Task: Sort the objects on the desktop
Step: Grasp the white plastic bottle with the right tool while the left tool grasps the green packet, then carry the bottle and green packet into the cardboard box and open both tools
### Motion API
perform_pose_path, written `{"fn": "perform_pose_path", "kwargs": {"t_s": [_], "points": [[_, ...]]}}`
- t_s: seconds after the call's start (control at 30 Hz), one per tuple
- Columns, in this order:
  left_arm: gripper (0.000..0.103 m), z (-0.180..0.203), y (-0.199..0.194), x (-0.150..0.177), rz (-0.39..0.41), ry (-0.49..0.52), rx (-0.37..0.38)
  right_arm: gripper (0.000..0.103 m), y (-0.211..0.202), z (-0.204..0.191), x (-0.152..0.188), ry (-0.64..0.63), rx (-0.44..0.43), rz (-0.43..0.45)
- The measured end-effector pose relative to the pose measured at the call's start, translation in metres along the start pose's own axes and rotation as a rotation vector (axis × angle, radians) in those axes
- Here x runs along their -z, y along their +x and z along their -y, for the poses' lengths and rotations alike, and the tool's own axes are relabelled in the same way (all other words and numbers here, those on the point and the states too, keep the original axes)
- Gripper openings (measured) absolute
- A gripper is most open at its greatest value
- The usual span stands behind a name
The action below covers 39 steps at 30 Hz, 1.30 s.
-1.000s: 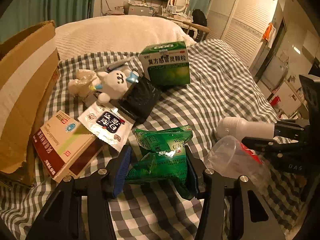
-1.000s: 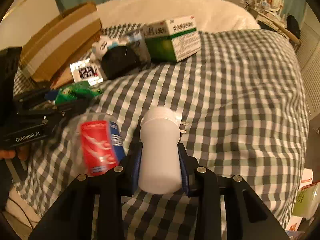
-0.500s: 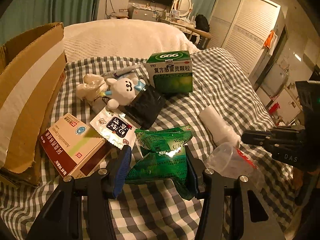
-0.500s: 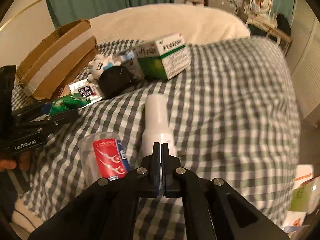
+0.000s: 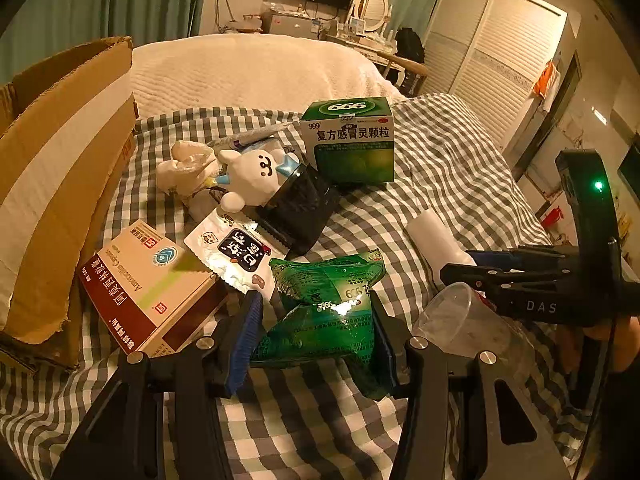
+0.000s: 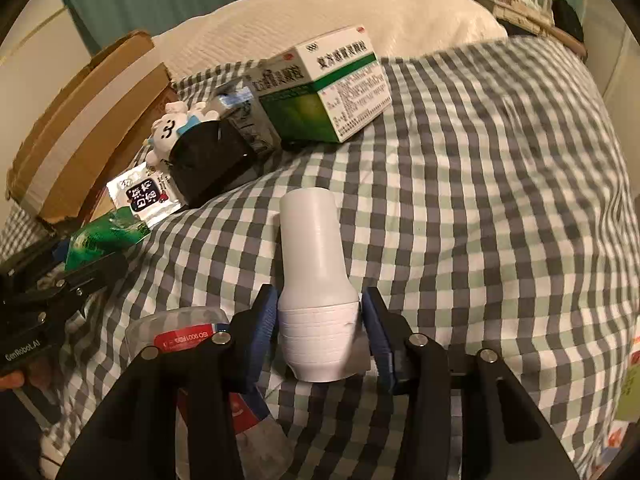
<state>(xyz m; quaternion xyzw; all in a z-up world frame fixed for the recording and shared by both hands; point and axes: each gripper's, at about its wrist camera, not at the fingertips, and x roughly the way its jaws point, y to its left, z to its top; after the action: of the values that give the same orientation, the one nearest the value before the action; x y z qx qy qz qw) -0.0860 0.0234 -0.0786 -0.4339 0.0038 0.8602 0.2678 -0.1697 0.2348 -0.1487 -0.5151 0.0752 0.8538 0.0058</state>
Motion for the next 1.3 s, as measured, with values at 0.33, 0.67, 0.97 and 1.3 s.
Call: {"fn": "perform_pose_path", "kwargs": {"t_s": [0.33, 0.67, 0.97, 1.3], "points": [[0.052, 0.001, -0.012, -0.005, 0.038, -0.002, -0.010, 0.043, -0.038, 0.010, 0.005, 0.064, -0.025, 0.102], [0.052, -0.008, -0.096, -0.047, 0.243, -0.031, -0.037, 0.043, -0.102, -0.039, -0.030, -0.012, -0.161, 0.237], [0.052, -0.089, -0.178, -0.096, 0.400, -0.206, -0.196, 0.043, -0.132, -0.136, -0.104, -0.189, -0.304, 0.324], [0.052, -0.194, -0.155, -0.070, 0.368, -0.367, -0.349, 0.043, -0.097, -0.241, -0.151, -0.279, -0.437, 0.299]]}}
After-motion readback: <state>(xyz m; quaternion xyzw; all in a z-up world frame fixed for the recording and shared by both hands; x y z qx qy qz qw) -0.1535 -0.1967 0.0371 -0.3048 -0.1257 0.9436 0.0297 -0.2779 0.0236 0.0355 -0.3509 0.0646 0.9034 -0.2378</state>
